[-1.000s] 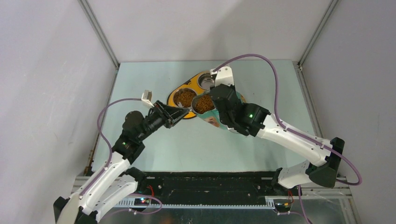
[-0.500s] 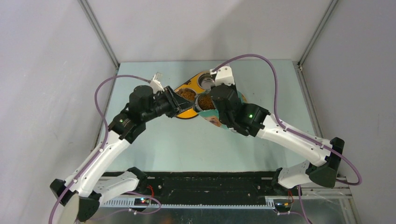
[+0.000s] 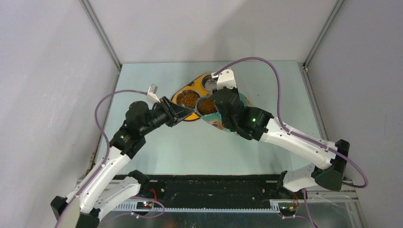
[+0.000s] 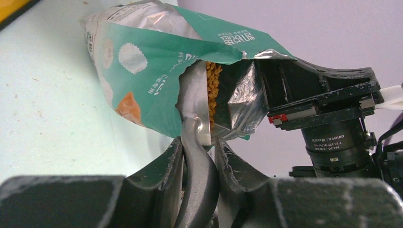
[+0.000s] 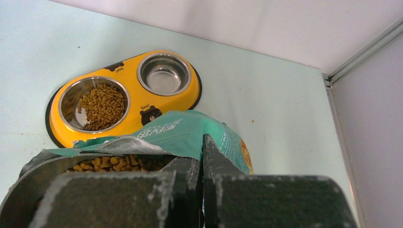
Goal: Serve the pet food
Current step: Collect the pet food from the pet food bag.
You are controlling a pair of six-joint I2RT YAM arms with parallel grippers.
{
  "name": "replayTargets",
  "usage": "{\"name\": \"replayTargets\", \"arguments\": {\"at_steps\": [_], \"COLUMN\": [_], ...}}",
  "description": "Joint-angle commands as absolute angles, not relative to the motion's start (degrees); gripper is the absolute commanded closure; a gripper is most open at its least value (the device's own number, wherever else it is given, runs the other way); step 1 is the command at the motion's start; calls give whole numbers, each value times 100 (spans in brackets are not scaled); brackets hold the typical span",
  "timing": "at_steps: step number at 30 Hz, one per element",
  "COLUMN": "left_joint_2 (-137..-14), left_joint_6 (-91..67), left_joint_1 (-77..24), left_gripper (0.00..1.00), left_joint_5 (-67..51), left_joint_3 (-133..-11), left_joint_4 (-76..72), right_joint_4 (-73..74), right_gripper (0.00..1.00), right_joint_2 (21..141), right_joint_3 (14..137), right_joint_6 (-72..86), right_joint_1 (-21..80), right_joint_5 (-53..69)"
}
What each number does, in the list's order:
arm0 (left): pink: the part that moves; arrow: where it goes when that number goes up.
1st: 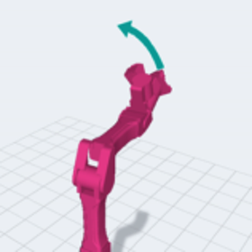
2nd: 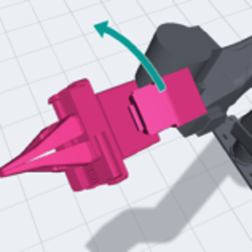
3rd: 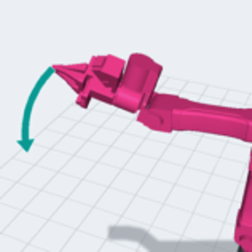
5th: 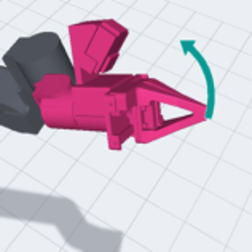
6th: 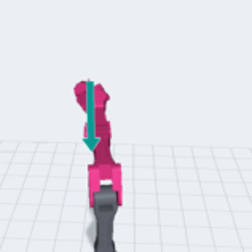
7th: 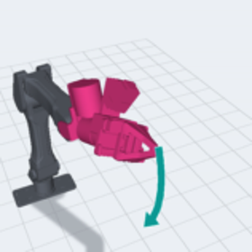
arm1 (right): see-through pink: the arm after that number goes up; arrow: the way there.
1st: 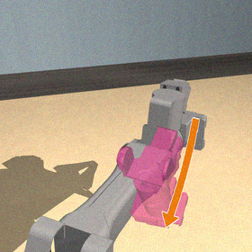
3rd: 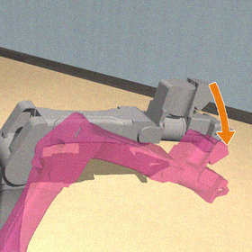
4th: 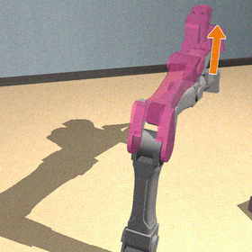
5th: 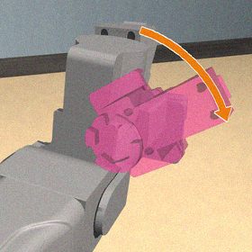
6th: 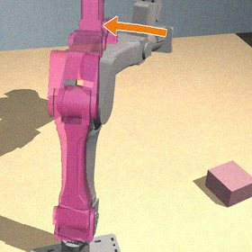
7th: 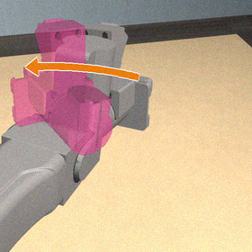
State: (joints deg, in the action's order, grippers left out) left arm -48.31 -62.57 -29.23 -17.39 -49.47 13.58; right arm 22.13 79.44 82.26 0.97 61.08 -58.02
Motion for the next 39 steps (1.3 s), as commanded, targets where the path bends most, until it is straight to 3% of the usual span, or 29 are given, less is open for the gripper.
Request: {"name": "replayTargets", "arguments": {"at_steps": [1, 5, 21, 33, 39], "left_joint_2": [-4348, -3997, -3474, -3664, -3856], "left_joint_6": [-6978, -7239, -6991, -8128, -8292], "left_joint_1": [-2548, -2473, -2396, -2385, -2391], "left_gripper": [100, 100, 100, 100, 100], "left_joint_5": [-1735, -1729, -1456, -1710, -1729], "left_joint_3": [-3962, -3625, -3714, -2452, -2303], "left_joint_4": [-177, -729, 87, -2161, -2441], "right_joint_4": [1896, 1933, 1806, 1400, 1288], "right_gripper": [100, 100, 100, 100, 100], "right_joint_2": [7391, 7324, 7253, 7230, 7263], "right_joint_3": [8332, 8330, 8332, 8364, 8511], "right_joint_6": [111, 74, -185, -350, -412], "right_joint_1": [6081, 6081, 6099, 6089, 6114], "right_joint_5": [-6333, -6291, -6398, -6693, -6732]}}
